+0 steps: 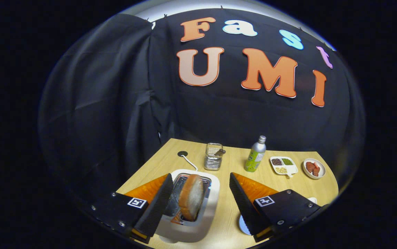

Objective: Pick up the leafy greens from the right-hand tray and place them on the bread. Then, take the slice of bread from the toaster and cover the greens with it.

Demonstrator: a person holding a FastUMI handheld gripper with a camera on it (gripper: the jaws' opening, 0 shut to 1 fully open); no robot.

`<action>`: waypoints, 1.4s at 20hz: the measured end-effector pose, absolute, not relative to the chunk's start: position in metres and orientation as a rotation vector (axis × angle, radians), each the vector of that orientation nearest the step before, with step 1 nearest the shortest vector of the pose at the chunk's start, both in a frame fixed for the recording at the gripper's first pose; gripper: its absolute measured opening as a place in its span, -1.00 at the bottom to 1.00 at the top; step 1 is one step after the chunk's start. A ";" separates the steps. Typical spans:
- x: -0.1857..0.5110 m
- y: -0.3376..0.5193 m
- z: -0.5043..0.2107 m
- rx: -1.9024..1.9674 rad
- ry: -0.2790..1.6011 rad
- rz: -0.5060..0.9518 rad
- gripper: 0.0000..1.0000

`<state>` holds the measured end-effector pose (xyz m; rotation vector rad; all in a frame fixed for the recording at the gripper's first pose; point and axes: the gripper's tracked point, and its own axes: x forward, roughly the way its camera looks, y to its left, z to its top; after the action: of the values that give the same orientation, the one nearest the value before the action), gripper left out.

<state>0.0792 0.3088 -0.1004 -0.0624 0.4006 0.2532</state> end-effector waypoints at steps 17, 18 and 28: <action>0.085 0.311 -0.165 -0.181 0.527 0.203 0.01; 0.086 0.307 -0.169 -0.183 0.537 0.196 -0.27; 0.079 0.293 -0.140 -0.089 0.503 0.225 -0.89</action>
<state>0.0787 0.2926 -0.1395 -0.0892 0.5026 0.2246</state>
